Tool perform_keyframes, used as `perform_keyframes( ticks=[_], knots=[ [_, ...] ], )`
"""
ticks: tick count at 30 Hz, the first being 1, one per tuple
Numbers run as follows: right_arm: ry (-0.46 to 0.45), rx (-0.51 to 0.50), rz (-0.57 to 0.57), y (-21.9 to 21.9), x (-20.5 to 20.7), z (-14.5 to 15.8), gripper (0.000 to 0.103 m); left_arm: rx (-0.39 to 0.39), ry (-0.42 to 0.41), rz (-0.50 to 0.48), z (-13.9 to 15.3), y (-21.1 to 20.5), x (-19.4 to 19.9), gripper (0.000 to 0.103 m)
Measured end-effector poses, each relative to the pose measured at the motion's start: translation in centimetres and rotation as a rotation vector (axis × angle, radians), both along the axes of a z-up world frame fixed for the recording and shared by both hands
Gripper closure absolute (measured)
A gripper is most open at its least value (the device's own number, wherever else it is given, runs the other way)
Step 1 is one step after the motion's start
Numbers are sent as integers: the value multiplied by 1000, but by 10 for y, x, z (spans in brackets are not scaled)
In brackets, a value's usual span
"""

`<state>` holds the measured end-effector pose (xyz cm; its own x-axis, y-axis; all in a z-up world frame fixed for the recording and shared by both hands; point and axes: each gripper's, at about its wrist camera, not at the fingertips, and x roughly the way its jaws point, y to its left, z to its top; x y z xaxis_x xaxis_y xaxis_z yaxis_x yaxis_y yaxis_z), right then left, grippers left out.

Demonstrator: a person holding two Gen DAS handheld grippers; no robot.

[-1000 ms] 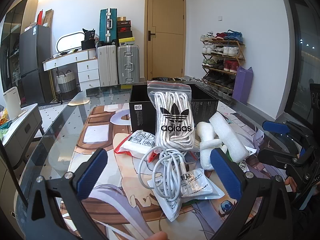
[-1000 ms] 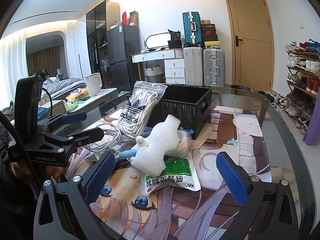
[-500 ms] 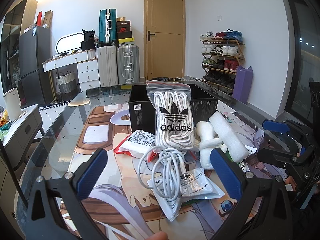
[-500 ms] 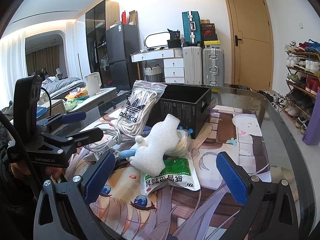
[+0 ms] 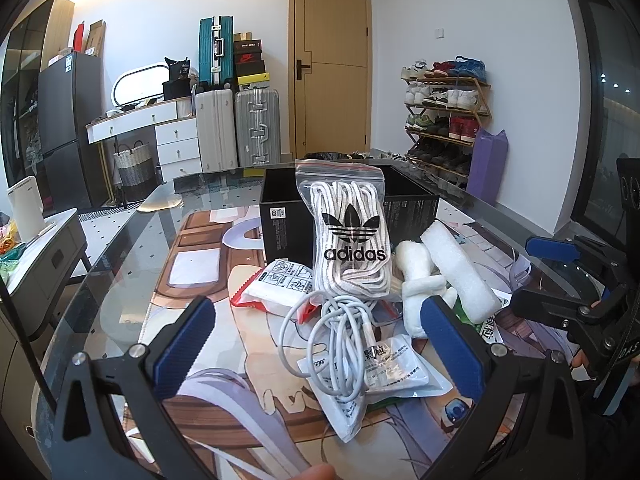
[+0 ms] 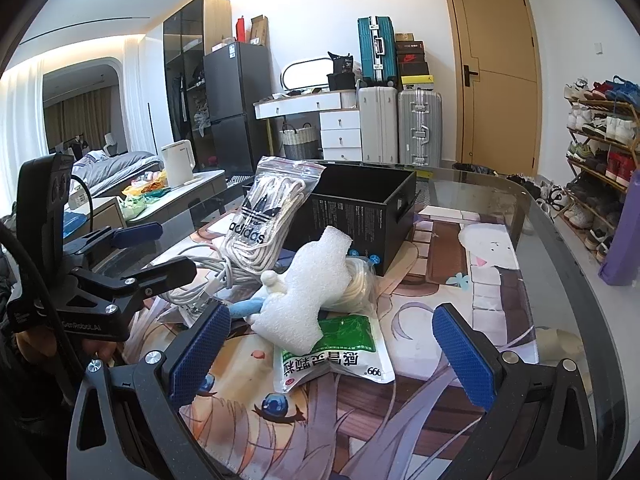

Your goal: Organize soft objects

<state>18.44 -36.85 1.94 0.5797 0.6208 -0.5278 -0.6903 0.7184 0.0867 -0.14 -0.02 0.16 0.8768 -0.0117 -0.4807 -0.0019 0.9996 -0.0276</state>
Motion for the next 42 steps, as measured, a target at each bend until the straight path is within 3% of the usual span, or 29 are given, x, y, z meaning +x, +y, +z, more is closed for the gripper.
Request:
perform_keyframes(
  ticks=[13,28,33,37,42],
  knots=[
    [21,-35,-7,6,7,2,0,-7,15,9,-2,8,4,0],
    [132,-57,0,18,31,-8,1,3,15,9,-3,9,4,0],
    [157,-60,21,26,37,-10,11,8,14,8,-3,8,4,0],
    [199,-64,30,32,44,-14,30,4,15,11,-3,8,5,0],
    [207,-57,44,34,45,-14,35,6,16,10,-3,8,5,0]
  ],
)
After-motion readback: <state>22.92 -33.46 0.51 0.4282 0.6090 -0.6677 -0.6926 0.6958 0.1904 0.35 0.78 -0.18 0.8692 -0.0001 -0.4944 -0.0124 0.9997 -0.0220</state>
